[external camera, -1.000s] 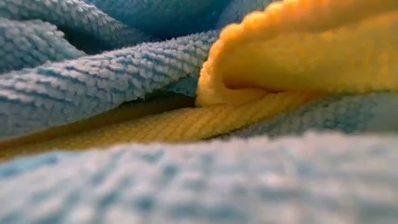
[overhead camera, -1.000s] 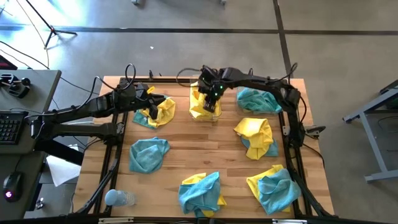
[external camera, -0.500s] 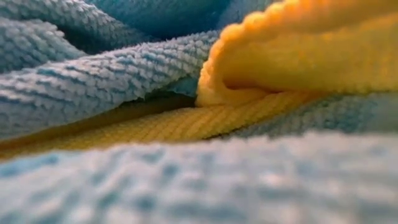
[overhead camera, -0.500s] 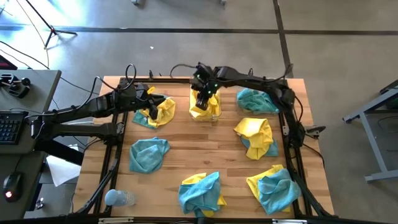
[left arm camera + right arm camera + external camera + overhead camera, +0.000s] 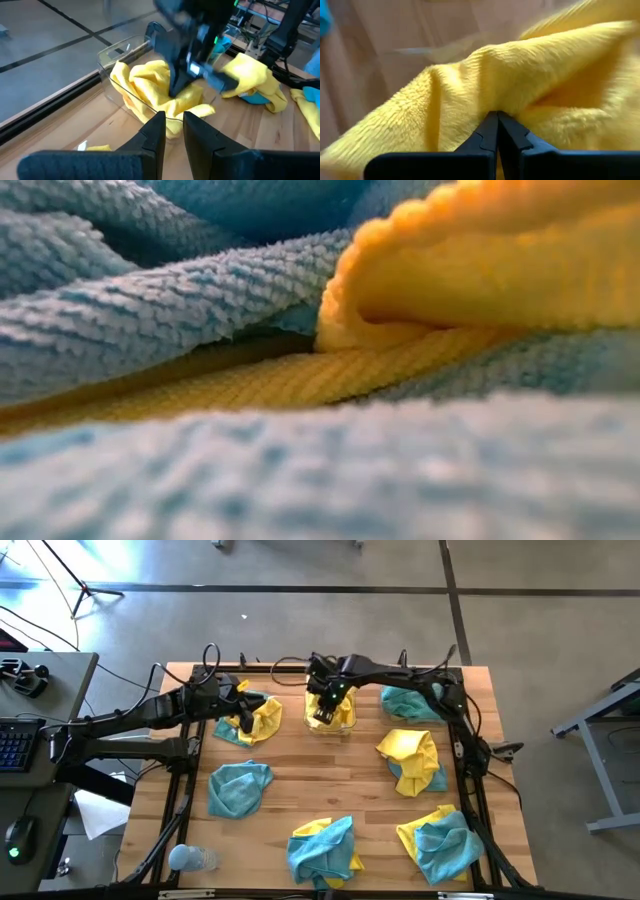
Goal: Sort microfiber towel by color & place in baskets
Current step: Put the yellow towel into the left transparent bin, then put the blue towel into the right transparent bin
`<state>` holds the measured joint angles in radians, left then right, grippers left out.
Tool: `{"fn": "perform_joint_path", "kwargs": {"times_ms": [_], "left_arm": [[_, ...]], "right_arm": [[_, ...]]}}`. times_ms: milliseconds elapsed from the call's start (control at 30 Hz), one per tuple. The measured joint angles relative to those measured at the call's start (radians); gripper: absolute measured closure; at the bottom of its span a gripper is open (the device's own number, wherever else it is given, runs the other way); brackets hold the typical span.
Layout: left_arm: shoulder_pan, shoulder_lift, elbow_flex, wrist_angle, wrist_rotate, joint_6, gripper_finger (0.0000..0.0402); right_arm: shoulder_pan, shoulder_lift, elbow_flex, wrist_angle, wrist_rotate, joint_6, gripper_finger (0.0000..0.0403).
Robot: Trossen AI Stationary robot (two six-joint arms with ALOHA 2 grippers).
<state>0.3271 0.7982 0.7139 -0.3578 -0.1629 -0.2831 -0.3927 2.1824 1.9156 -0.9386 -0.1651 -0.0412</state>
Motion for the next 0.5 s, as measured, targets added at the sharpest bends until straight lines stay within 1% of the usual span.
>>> {"fn": "perform_joint_path", "kwargs": {"times_ms": [200,300,367,500], "left_arm": [[0.0,0.0,0.0,-0.019,0.008,0.031,0.0349],[0.0,0.0,0.0,-0.02,0.013,0.031,0.0349],[0.0,0.0,0.0,-0.02,0.037,0.031,0.0349],[-0.001,0.0,0.0,-0.022,0.066,0.027,0.0349]], "right_arm": [[0.0,-0.124,0.0,-0.013,0.015,0.058,0.0403],[0.007,-0.18,0.0,-0.034,0.061,0.101,0.0403],[0.019,-0.21,0.0,-0.065,0.091,0.143,0.0403],[0.081,-0.25,0.0,-0.082,0.147,0.229,0.0403]]}}
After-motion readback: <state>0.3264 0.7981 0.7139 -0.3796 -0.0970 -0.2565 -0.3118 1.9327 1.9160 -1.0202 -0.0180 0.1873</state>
